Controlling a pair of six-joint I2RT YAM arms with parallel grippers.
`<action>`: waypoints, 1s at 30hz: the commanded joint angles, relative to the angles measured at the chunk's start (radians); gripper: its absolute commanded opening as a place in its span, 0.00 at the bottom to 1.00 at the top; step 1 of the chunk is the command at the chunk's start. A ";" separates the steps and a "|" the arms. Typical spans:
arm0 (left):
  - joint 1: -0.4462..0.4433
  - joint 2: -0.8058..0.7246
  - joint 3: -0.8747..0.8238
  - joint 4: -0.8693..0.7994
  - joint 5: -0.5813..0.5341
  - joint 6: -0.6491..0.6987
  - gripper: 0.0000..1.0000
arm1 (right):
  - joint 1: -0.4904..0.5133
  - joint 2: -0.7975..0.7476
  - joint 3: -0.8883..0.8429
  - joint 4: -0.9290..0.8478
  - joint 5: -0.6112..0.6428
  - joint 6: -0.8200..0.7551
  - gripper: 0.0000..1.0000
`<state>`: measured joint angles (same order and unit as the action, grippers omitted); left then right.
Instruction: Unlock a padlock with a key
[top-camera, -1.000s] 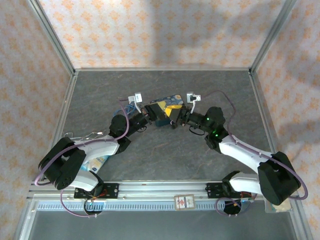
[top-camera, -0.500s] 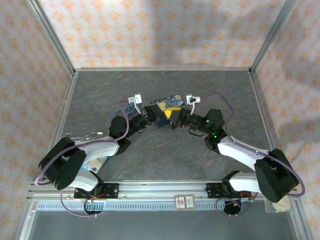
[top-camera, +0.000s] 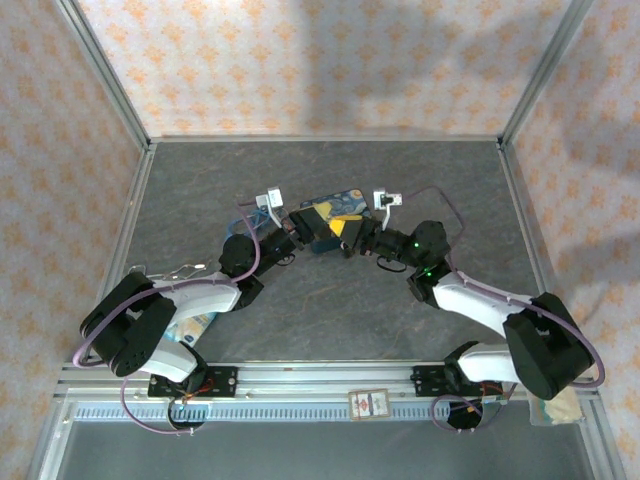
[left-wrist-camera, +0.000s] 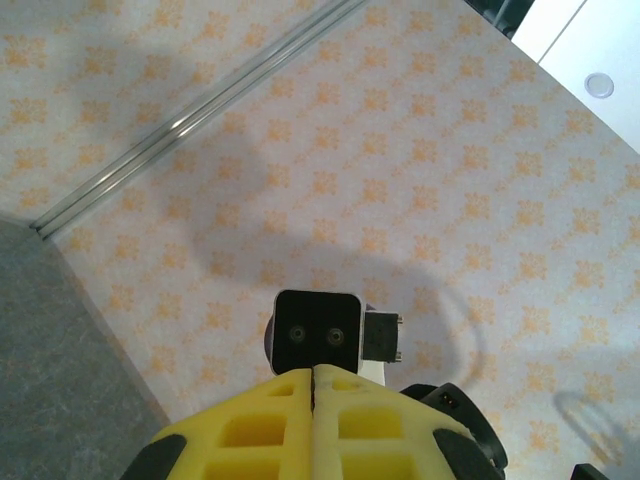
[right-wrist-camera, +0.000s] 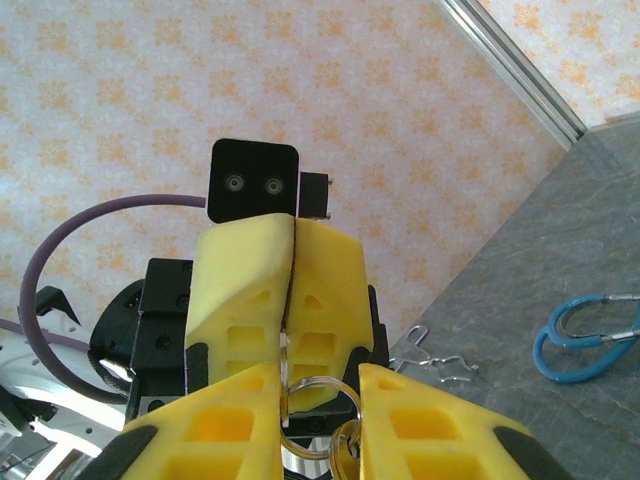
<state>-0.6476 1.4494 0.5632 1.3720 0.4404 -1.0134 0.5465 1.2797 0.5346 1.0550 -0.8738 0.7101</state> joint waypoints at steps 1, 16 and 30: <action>-0.020 0.012 0.003 0.070 0.020 -0.009 0.00 | -0.003 0.011 -0.005 0.082 -0.015 0.017 0.17; -0.035 0.019 -0.005 0.074 0.014 -0.014 0.00 | -0.003 0.006 -0.002 0.083 0.001 0.012 0.20; -0.002 -0.067 -0.072 0.038 -0.094 0.005 0.82 | -0.005 -0.029 -0.010 -0.033 0.006 -0.078 0.00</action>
<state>-0.6689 1.4433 0.5190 1.3792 0.3908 -1.0233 0.5461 1.2842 0.5289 1.0618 -0.8799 0.6933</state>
